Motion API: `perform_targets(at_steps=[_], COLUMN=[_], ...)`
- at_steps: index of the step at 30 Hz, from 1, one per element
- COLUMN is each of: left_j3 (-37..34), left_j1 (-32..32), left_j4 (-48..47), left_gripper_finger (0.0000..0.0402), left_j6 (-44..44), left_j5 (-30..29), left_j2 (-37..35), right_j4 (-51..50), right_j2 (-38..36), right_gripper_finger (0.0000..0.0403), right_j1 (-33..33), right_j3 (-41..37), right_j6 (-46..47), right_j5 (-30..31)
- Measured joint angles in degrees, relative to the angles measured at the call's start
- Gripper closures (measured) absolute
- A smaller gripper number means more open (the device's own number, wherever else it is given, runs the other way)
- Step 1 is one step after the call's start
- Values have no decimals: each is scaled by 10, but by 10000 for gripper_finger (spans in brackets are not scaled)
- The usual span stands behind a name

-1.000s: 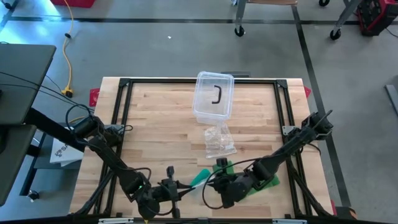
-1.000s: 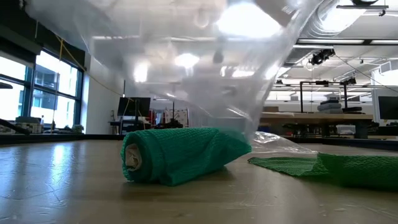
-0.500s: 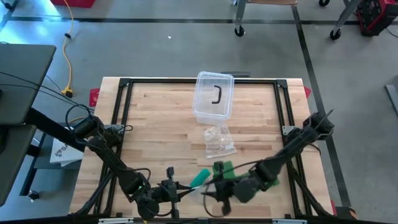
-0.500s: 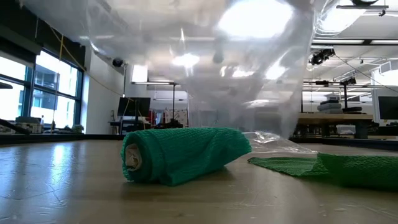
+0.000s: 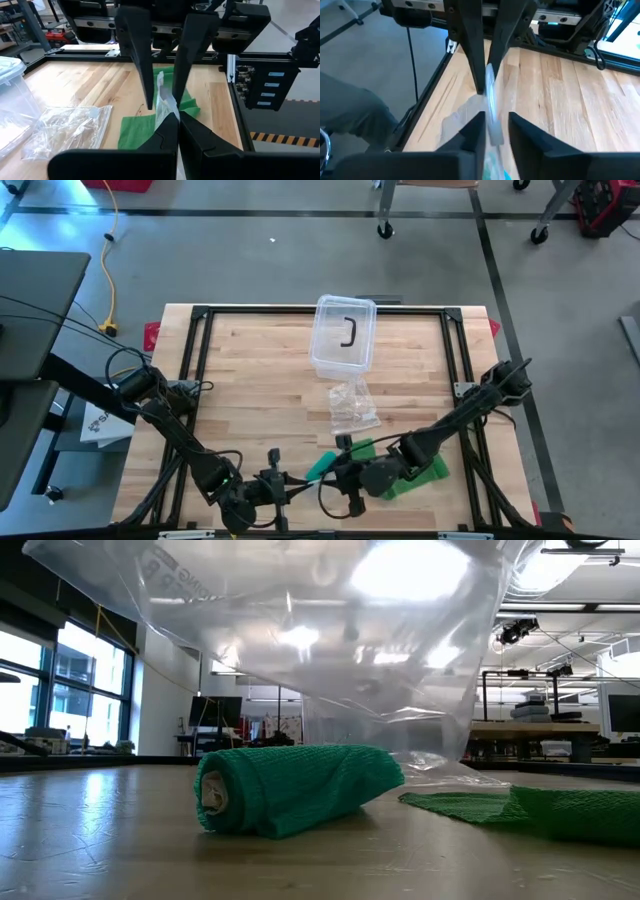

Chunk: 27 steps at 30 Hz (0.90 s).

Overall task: Roll bandage
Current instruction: Open the transparent zip bag

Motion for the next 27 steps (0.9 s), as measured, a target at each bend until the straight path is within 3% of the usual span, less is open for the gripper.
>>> perform_targets(at_steps=[6, 15, 22, 27], left_j3=[0, 0, 0, 0], left_j1=[-5, -23, -40, -43], left_j4=[-1, -8, -15, -14], left_gripper_finger=[401, 401, 401, 401], left_j6=[0, 5, 9, 9], left_j5=[0, 1, -4, -5], left_j2=[0, 0, 0, 0], right_j4=[-7, -36, -110, -96], right_j2=[0, -5, -5, -5], right_gripper_finger=[392, 358, 374, 381], right_j1=[8, 20, 27, 31], right_j3=[0, 0, 0, 0], right_j6=[1, 35, 92, 92], right_j5=[0, 0, -1, 0])
